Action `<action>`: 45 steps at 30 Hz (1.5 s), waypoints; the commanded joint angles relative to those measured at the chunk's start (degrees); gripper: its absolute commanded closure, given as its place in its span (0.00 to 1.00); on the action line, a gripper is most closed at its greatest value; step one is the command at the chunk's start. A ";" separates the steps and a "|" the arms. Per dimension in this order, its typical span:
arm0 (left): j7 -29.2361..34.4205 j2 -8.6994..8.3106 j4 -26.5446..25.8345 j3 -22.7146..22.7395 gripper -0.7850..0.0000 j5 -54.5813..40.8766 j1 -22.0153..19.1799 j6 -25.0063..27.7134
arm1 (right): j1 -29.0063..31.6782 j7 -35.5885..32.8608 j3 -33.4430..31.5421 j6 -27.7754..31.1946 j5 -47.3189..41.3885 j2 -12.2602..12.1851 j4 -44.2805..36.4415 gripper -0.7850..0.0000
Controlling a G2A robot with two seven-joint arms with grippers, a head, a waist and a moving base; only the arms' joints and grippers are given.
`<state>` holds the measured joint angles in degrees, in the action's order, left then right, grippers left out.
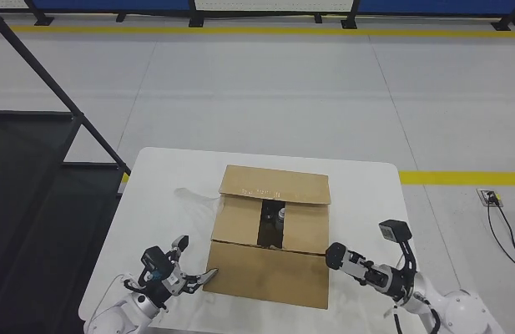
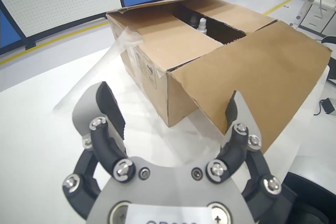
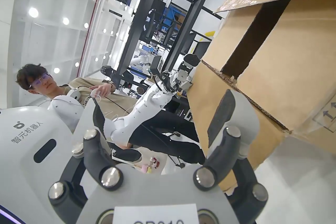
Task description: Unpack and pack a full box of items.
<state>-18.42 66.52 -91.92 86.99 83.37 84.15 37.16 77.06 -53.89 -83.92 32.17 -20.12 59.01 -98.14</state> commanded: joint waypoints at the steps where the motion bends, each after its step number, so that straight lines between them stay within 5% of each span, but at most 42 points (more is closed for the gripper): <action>1: 0.00 0.00 -0.01 -0.01 0.00 0.04 0.00 0.02 | -0.08 2.16 0.74 -2.43 -2.42 0.20 -0.15 0.00; 9: 0.91 0.03 -0.49 -0.40 0.00 -0.02 0.26 -1.03 | -11.90 6.79 8.61 -19.12 -11.04 1.83 9.10 0.00; 13: 0.86 -0.03 -0.62 -0.81 0.00 0.60 0.49 -2.27 | -17.01 8.73 12.01 -22.27 -11.44 2.76 14.13 0.00; 32: -1.22 -0.49 -0.58 -1.47 0.00 0.31 1.26 -3.23 | -31.07 32.74 20.44 -19.00 -4.79 7.41 23.73 0.00; 45: -0.79 -0.86 0.16 -1.17 0.00 -0.66 0.55 -3.10 | -30.33 32.57 20.39 -18.86 -6.10 7.50 23.22 0.00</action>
<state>-19.46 65.67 -91.78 86.00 82.67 84.87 34.15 46.08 -21.15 -63.48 13.18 -25.00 66.44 -74.50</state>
